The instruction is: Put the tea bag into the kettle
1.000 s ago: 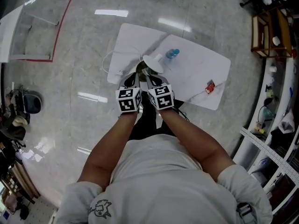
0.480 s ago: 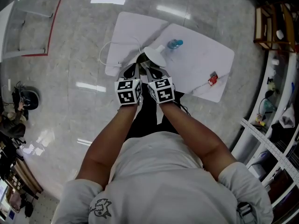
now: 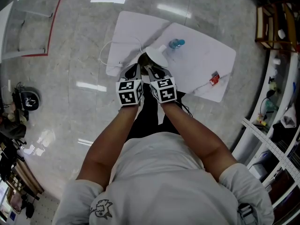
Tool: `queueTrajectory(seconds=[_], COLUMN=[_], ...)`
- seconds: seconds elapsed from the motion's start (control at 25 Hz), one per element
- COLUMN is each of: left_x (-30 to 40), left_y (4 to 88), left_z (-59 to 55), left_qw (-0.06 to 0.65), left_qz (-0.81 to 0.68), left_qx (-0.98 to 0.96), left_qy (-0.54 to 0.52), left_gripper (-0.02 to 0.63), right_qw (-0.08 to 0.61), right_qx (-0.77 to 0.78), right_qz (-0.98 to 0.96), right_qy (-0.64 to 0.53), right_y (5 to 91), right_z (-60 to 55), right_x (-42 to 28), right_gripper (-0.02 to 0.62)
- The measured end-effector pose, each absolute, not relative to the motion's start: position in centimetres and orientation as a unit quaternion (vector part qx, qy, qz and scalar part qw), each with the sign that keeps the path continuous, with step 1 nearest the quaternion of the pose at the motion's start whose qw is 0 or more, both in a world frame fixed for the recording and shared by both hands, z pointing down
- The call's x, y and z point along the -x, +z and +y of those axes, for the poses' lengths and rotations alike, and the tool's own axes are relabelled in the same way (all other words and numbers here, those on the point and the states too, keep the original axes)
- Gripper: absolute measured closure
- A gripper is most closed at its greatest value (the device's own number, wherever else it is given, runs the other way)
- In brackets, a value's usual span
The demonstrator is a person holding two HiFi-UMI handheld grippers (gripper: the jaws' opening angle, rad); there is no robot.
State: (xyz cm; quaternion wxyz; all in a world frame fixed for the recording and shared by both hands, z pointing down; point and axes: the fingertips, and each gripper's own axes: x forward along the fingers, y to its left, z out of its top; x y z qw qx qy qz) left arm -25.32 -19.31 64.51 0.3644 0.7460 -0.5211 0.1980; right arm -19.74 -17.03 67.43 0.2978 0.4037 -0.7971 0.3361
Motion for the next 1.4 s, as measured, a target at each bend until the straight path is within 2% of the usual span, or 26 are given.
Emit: queueTrajectory(seconds=[0.68, 1.0, 1.4], left_x=[24.0, 22.5, 18.7], left_y=[62.4, 59.5, 53.0], left_z=[-18.7, -18.8, -20.0], left_qw=[0.35, 0.327, 0.285], left_qz=[-0.515, -0.504, -0.474], left_qx=[-0.76, -0.779, -0.818], left_qy=[0.189, 0.182, 0.161], left_gripper=[0.604, 0.604, 0.604], right_qw=[0.267, 0.251, 0.188], right_qx=[-0.412, -0.419, -0.46], right_qz=[-0.814, -0.821, -0.822], right_qy=[0.312, 0.295, 0.278], right_y=[63.8, 60.5, 53.1], right_z=[-16.8, -16.4, -18.0], right_x=[19.6, 18.9, 15.3], right_gripper=[0.552, 0.572, 0.584])
